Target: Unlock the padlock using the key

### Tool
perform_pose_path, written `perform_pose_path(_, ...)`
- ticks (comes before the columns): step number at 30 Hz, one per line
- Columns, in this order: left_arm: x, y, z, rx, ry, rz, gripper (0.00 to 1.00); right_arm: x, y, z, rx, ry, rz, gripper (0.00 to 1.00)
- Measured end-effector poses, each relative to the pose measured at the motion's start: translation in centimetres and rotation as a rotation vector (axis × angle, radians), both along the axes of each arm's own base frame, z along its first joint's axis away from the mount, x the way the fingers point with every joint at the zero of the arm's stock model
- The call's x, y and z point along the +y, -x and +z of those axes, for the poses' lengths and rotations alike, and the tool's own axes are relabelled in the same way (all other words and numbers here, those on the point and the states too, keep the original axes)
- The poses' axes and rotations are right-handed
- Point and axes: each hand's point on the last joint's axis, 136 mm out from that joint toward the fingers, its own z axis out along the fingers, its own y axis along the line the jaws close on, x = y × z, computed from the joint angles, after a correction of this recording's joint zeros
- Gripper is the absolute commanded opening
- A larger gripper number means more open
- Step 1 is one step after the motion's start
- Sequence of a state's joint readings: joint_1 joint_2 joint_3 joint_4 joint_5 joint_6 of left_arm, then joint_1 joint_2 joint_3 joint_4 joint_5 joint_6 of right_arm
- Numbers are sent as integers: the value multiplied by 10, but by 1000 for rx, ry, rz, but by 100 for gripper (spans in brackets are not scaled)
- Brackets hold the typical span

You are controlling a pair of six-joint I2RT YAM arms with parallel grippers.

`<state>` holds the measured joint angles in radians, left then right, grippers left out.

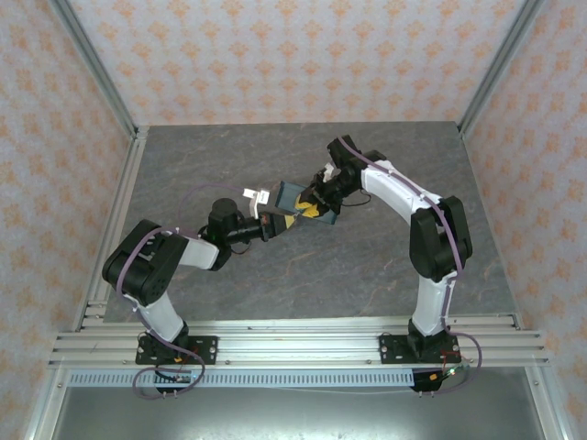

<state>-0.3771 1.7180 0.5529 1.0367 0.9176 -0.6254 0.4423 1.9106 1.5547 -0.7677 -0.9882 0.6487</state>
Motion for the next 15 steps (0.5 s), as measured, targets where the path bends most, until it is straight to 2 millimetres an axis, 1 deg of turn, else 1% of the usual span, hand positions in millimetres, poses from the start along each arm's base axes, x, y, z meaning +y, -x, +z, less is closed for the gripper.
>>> perform_pose_path(15, -2, -3, 1, 3, 5, -3, 0, -3, 2, -5, 7, 0, 3, 0)
